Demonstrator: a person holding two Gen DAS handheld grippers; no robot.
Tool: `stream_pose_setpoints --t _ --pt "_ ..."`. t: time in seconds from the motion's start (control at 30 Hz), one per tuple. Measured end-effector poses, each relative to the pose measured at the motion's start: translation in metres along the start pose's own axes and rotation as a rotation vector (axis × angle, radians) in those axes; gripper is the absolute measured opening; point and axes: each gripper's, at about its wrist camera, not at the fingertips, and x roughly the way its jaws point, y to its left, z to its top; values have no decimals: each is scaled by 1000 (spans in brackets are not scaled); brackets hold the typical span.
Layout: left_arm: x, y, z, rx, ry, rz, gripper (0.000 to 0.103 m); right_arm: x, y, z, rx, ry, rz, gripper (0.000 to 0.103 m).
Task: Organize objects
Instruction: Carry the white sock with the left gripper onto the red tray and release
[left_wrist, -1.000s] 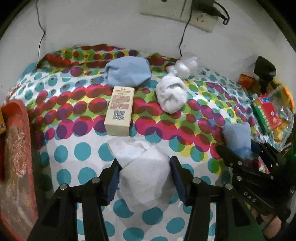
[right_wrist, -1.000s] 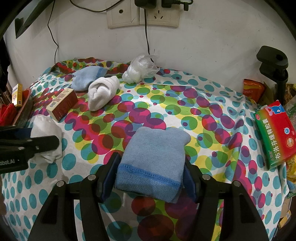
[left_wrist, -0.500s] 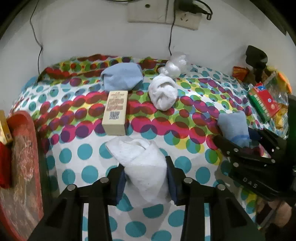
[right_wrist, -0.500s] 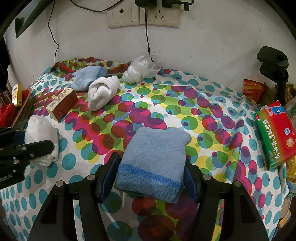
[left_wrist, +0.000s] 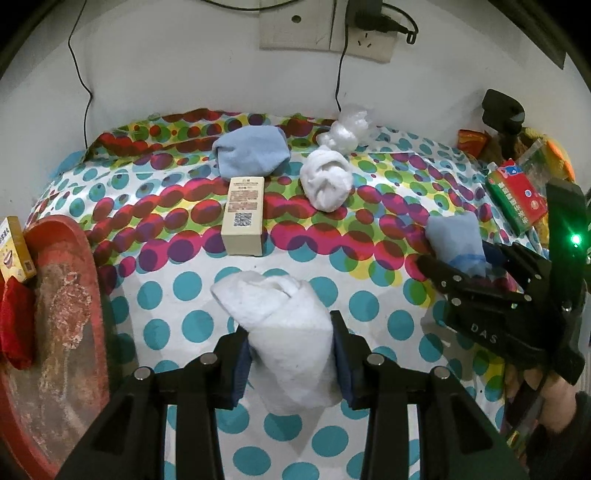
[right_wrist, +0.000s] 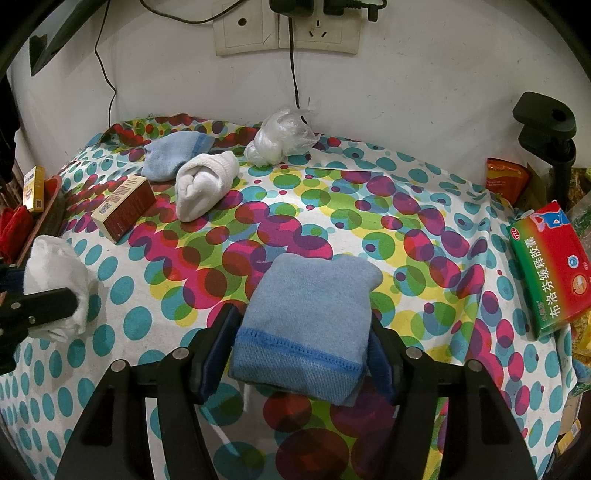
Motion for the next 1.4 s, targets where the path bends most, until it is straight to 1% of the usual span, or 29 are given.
stream_pose_setpoints --t 0.37,0.47,0.57,0.7,0.93,1.23,1.4 --pt "-19 16 -6 -22 -14 16 39 0 1 0 -1 0 1 64" --pt "-29 25 -8 -36 -21 16 39 1 -1 0 -1 0 2 64" --pt "-38 33 -9 -42 -32 33 39 1 -1 -1 -2 0 2 64" --pt "-49 47 -12 -73 -40 32 39 1 -1 -1 -2 0 3 64" --pt "-69 78 -22 -98 -47 81 39 2 0 0 -4 0 3 64" --pt "-87 125 -40 -165 -52 160 39 2 0 0 -5 0 3 64" --pt "-94 150 -49 -208 -49 191 39 2 -1 0 -6 0 5 64"
